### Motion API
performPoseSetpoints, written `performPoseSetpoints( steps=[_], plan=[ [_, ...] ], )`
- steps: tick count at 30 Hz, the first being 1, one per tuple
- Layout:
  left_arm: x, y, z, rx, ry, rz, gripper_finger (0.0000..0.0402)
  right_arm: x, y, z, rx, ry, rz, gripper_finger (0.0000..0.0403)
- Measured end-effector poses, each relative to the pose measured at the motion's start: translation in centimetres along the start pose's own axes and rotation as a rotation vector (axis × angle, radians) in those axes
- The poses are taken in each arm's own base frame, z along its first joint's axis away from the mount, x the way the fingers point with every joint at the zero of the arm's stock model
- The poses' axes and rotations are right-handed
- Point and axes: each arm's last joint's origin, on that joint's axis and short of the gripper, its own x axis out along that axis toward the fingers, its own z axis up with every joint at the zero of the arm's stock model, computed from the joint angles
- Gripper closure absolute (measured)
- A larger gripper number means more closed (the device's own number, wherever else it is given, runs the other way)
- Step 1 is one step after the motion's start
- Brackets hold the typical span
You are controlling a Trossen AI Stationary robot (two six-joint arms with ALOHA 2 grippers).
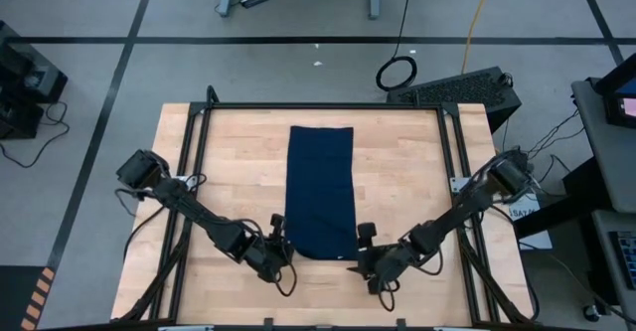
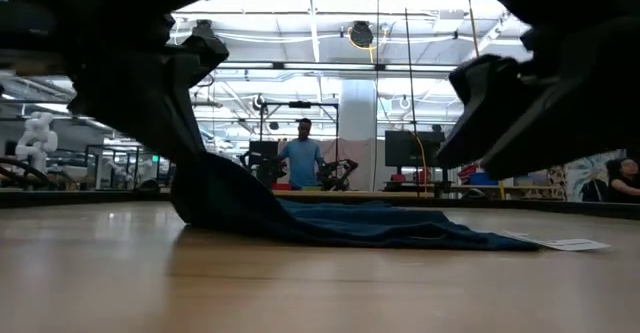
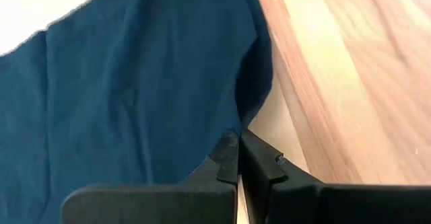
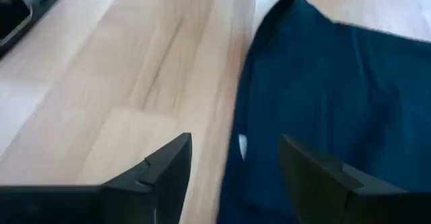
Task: Roll towel
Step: Roll the dark blue towel
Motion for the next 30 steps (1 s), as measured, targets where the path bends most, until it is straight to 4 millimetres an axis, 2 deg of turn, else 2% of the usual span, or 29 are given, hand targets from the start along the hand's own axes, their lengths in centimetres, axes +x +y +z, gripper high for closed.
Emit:
performPoseSetpoints(
  steps=[5,8,12,15,18,22,26,30],
  plan=[
    [-0.1,0.0,0.1,-0.007,-0.003,-0.001,0.0399,2.5,1.1,-1.2,-0.008,-0.139,-0.060,0.0186],
    [-0.2,0.0,0.1,-0.010,-0.010,-0.002,0.0399,4.2,1.8,-1.5,-0.014,-0.179,-0.067,0.0168],
    [-0.2,0.0,0.1,-0.010,-0.010,-0.002,0.0399,6.1,2.4,-1.3,-0.025,-0.171,-0.168,0.0130],
    [-0.2,0.0,0.1,-0.010,-0.009,-0.002,0.0398,6.7,2.7,-1.1,-0.037,-0.142,-0.237,0.0117],
    [-0.2,0.0,0.1,-0.010,-0.009,-0.001,0.0395,6.6,2.7,-1.3,0.026,-0.097,-0.235,0.0127],
    [-0.2,0.0,0.1,-0.010,-0.009,0.000,0.0394,5.6,2.8,-1.3,0.064,-0.028,-0.222,0.0161],
    [-0.2,0.0,0.1,-0.010,-0.010,0.002,0.0393,3.8,3.0,-1.0,0.052,0.053,-0.208,0.0189],
    [-0.2,0.0,0.1,-0.010,-0.009,0.002,0.0392,1.6,2.7,-0.5,0.034,0.131,-0.216,0.0196]
  ],
)
